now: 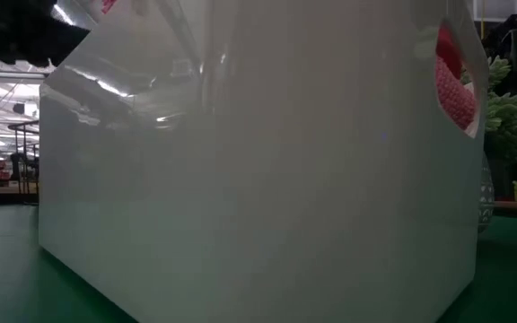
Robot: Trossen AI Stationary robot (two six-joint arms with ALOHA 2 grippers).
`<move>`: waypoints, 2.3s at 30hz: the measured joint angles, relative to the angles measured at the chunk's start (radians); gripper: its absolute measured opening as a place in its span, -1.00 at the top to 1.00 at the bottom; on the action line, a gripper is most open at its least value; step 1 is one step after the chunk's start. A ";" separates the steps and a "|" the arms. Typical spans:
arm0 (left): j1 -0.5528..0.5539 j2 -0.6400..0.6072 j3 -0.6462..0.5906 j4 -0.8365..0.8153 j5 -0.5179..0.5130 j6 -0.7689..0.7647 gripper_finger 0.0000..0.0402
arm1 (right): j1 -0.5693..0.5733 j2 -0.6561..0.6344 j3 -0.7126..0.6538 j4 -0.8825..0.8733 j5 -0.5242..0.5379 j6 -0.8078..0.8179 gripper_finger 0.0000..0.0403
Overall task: Sort microfiber towel by color & place in baskets
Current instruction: Return to Home Position
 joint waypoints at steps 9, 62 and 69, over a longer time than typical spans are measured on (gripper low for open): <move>0.000 0.000 -0.105 0.093 0.000 0.002 0.32 | 0.000 0.000 0.000 0.000 0.000 0.000 0.17; 0.000 -0.003 -0.192 0.197 0.014 0.130 0.32 | -0.138 -0.045 0.000 0.000 0.000 0.000 0.17; 0.000 -0.003 -0.192 0.197 0.014 0.130 0.32 | -0.138 -0.045 0.000 0.000 0.000 0.000 0.17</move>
